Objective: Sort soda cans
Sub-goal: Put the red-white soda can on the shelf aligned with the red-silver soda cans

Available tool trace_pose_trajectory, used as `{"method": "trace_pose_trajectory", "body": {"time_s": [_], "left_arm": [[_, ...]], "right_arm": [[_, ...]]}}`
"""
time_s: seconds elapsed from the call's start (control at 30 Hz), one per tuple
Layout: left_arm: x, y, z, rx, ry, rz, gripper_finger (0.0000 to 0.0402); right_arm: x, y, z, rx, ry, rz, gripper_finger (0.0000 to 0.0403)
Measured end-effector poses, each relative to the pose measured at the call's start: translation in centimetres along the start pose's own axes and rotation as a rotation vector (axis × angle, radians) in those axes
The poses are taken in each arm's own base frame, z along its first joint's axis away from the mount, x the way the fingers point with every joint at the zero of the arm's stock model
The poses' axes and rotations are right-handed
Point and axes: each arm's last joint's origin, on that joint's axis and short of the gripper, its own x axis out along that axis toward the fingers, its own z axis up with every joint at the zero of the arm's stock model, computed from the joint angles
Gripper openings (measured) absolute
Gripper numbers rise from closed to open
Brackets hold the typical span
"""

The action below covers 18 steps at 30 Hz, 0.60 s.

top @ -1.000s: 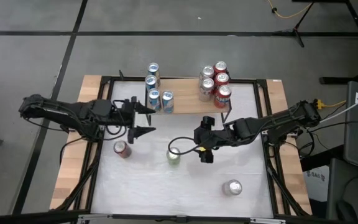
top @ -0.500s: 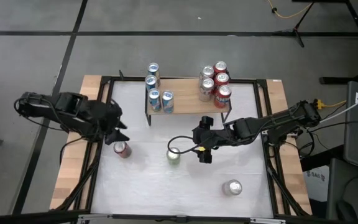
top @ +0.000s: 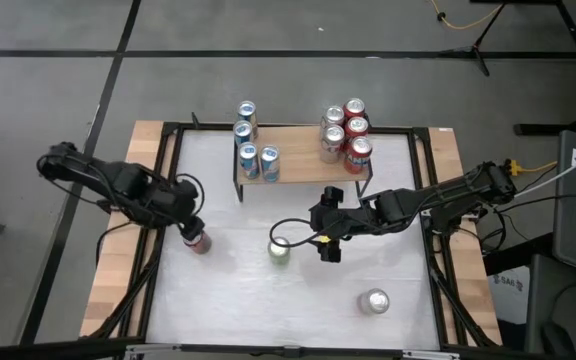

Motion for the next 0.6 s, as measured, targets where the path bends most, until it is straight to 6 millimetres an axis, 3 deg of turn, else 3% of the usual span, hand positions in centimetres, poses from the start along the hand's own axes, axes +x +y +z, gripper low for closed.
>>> {"method": "trace_pose_trajectory", "body": {"time_s": [0.6], "left_arm": [[5.5,-3.4,0.3,-0.057,0.072,0.289,0.0361]], "right_arm": [[0.0,0.0,0.0,-0.002,0.000,0.000,0.0381]]}}
